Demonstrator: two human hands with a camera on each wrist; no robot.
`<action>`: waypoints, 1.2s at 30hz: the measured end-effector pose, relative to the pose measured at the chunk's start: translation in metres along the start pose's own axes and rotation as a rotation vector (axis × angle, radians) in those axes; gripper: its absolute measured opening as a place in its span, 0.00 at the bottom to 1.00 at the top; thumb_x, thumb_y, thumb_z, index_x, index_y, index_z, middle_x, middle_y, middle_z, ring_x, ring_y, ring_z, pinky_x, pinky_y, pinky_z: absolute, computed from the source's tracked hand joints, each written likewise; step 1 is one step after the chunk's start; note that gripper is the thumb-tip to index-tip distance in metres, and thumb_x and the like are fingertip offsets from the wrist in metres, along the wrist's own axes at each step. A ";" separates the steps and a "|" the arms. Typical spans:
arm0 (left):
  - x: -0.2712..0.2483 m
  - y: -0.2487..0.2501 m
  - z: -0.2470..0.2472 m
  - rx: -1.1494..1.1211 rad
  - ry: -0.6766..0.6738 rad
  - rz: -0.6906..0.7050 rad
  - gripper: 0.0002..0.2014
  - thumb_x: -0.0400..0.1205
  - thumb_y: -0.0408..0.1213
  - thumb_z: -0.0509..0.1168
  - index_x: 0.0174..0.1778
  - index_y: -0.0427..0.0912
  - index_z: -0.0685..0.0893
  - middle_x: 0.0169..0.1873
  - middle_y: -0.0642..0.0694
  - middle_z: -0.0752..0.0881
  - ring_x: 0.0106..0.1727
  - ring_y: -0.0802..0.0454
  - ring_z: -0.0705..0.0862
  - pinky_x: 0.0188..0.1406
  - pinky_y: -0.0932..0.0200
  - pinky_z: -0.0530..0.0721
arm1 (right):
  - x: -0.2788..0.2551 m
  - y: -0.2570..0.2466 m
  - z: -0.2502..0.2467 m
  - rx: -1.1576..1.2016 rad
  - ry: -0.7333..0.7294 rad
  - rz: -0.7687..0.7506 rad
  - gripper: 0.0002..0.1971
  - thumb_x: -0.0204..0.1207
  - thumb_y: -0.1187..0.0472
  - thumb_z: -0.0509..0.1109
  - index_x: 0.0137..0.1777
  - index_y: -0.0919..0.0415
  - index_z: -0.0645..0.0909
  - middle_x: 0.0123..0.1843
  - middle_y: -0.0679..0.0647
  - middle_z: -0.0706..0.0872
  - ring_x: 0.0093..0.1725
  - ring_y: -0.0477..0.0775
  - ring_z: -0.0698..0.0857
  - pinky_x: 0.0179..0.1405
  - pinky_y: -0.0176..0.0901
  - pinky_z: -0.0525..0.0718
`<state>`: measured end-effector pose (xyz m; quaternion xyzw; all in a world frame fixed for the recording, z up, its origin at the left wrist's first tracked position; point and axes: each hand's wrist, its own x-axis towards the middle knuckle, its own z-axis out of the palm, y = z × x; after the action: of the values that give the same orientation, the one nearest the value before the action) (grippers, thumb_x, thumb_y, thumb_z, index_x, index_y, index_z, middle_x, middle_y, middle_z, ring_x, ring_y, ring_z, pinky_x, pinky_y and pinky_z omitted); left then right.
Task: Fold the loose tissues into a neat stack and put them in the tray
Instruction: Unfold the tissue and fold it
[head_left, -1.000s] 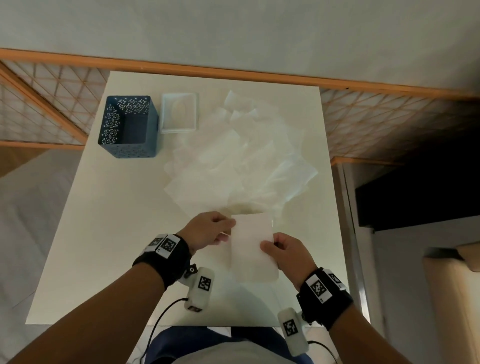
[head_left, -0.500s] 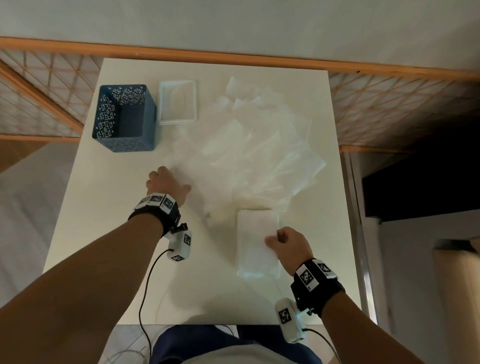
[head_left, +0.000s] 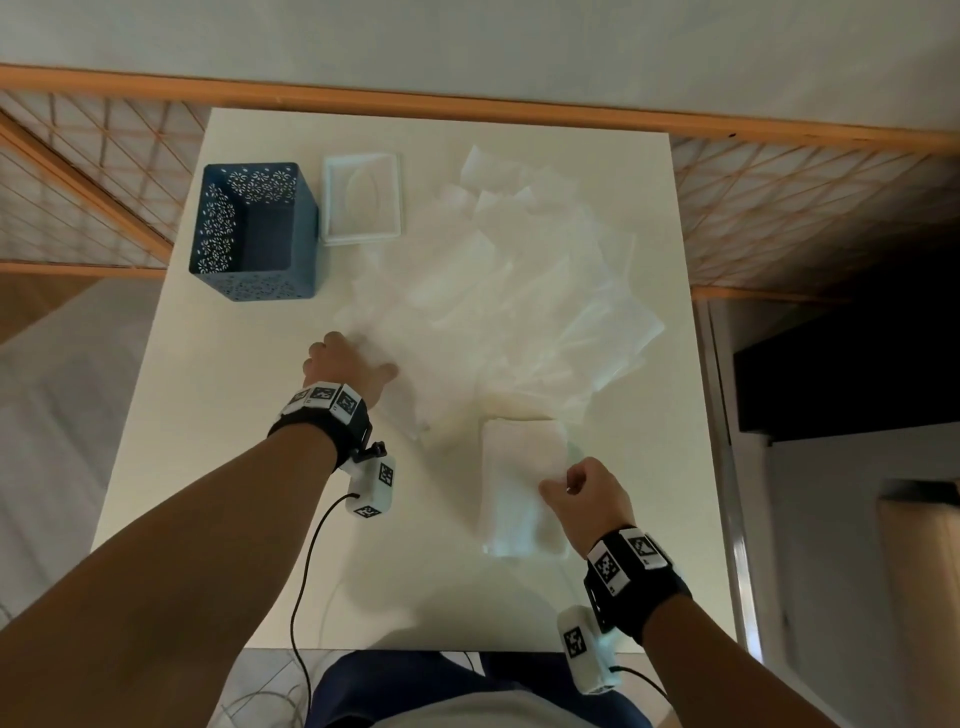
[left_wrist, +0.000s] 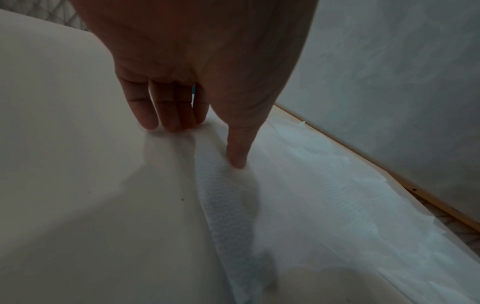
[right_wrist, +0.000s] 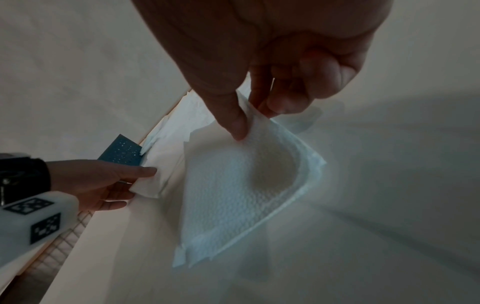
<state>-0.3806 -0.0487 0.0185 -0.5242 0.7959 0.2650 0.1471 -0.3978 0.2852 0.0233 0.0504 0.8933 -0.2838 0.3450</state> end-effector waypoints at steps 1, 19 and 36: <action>0.001 -0.001 0.000 -0.016 -0.011 -0.009 0.43 0.75 0.54 0.82 0.78 0.35 0.70 0.73 0.35 0.77 0.75 0.33 0.77 0.72 0.37 0.79 | -0.001 -0.001 -0.001 0.005 0.003 0.002 0.14 0.77 0.49 0.76 0.51 0.54 0.77 0.42 0.49 0.85 0.39 0.50 0.83 0.35 0.44 0.78; -0.059 0.004 -0.033 -0.611 -0.128 0.076 0.08 0.79 0.38 0.72 0.44 0.34 0.87 0.40 0.40 0.90 0.42 0.39 0.89 0.49 0.36 0.94 | -0.027 -0.042 -0.034 -0.112 -0.001 -0.218 0.15 0.77 0.43 0.77 0.54 0.49 0.79 0.50 0.46 0.83 0.48 0.44 0.83 0.48 0.42 0.81; -0.133 0.024 -0.066 -0.902 -0.184 0.163 0.15 0.87 0.32 0.65 0.70 0.41 0.77 0.52 0.36 0.91 0.38 0.48 0.95 0.37 0.56 0.92 | -0.055 -0.143 -0.022 -0.274 0.007 -0.797 0.19 0.82 0.52 0.73 0.72 0.51 0.79 0.67 0.50 0.82 0.61 0.56 0.84 0.62 0.57 0.84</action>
<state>-0.3458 0.0212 0.1469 -0.4458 0.6234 0.6407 -0.0468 -0.4103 0.1835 0.1394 -0.3444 0.8735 -0.2737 0.2085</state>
